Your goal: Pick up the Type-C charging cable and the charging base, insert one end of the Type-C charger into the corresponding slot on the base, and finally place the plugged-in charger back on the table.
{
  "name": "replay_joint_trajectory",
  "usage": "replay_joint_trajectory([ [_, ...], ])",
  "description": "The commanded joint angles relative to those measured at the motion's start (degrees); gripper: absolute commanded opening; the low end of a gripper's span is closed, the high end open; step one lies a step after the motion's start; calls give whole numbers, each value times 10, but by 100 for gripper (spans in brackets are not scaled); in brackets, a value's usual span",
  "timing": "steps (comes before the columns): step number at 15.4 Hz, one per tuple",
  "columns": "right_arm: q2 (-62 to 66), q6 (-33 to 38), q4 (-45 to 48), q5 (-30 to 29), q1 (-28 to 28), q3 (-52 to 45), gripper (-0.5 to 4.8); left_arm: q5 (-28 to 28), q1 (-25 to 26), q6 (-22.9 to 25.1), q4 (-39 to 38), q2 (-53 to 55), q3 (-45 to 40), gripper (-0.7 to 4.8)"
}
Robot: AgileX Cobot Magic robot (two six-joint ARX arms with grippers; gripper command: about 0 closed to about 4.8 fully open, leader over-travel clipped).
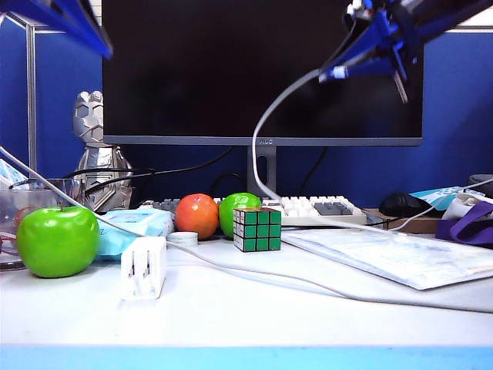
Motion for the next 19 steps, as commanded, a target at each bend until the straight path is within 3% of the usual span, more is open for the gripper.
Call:
replay_joint_trajectory([
  [1, -12, -7, 19, -13, 2, 2, -6, 0, -26, -10, 5, 65, 2, 240],
  [2, -12, -7, 19, -13, 2, 2, -6, 0, -33, -18, 5, 75, 2, 331],
  [3, -12, -7, 19, -13, 2, 2, -6, 0, -40, -46, 5, 90, 2, 377],
  [5, -12, -5, 19, -13, 2, 2, -6, -13, -75, -139, 5, 136, 2, 377],
  [8, -12, -5, 16, -14, 11, 2, -6, -87, -91, -184, 5, 195, 2, 377],
  [14, -12, -6, 17, -14, 17, 2, -6, -118, -95, -187, 7, 255, 2, 377],
  [15, -12, -8, 18, -14, 17, 2, -6, -176, -115, -164, 11, 260, 2, 377],
  [19, -12, -8, 19, -14, 17, 2, -6, -178, -144, -162, 9, 302, 2, 377],
])
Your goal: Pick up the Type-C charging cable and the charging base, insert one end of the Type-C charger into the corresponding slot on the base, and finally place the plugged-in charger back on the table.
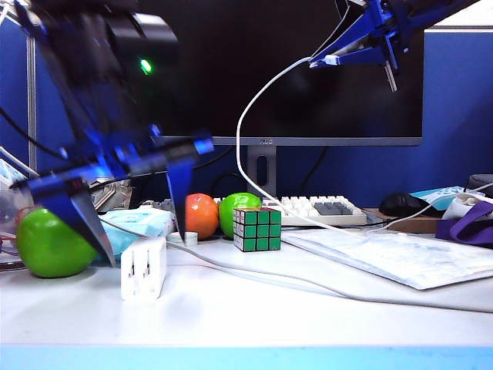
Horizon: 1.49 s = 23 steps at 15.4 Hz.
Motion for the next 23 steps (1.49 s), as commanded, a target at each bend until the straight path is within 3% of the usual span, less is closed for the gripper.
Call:
replay_joint_trajectory([
  [1, -5, -4, 7, -5, 2, 2, -6, -5, -5, 4, -5, 21, 2, 377],
  [10, -5, -4, 6, -5, 2, 2, -6, -49, -5, 4, 24, 34, 5, 377],
  [14, -5, -4, 3, -5, 2, 1, -6, -50, -6, 16, -4, 78, 45, 376],
  [19, -5, -4, 4, -5, 2, 1, -6, -94, -6, 39, -66, 87, 87, 371],
  [23, -5, -4, 4, -5, 2, 1, -6, -94, -6, 41, -60, 96, 87, 367],
])
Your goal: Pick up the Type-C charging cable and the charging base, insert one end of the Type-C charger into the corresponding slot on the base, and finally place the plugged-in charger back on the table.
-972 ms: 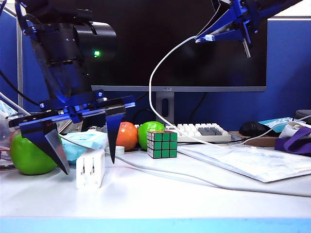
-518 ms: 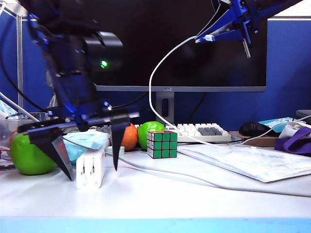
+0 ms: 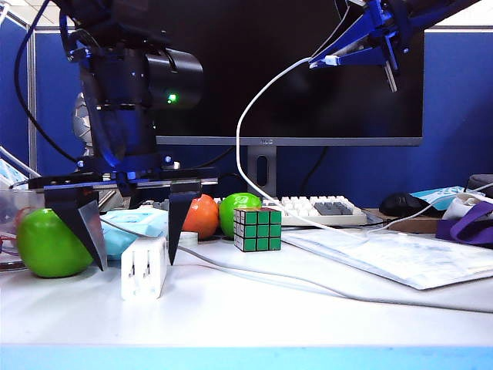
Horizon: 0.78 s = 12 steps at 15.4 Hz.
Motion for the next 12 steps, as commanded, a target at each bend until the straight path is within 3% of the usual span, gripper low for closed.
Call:
replay_joint_trajectory([
  [1, -5, -4, 5, -5, 2, 2, -6, -3, -1, 3, 12, 8, 2, 366],
  [8, -5, -4, 5, -5, 2, 2, -6, -3, -19, 7, 13, 26, 2, 353],
  [9, -5, -4, 5, -5, 2, 2, -6, -4, -22, 7, 13, 27, 2, 302],
  [11, -5, -4, 5, -5, 2, 2, -6, 2, -23, 8, 12, 27, 2, 41],
  [12, -5, -4, 5, -5, 2, 2, -6, 8, -24, 9, 13, 27, 2, -10],
])
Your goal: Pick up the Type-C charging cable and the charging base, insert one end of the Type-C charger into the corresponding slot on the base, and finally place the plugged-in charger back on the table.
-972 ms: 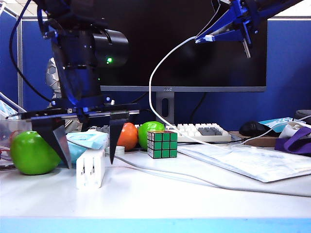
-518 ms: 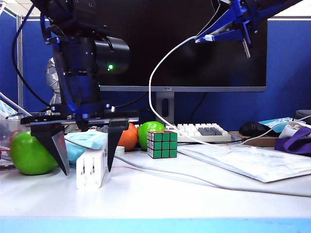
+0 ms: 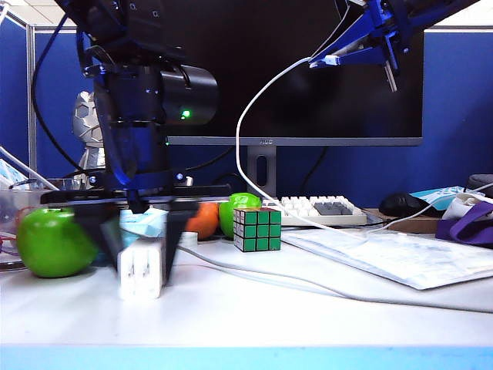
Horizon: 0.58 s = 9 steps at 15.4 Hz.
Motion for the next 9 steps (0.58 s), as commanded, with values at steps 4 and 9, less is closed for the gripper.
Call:
replay_joint_trajectory([
  [4, -5, -4, 5, -6, 1, 1, -6, 68, -2, 32, 27, -2, 3, -6],
  [9, -10, -3, 10, -42, 1, 2, -6, 189, -16, 122, 33, -27, 57, -6],
])
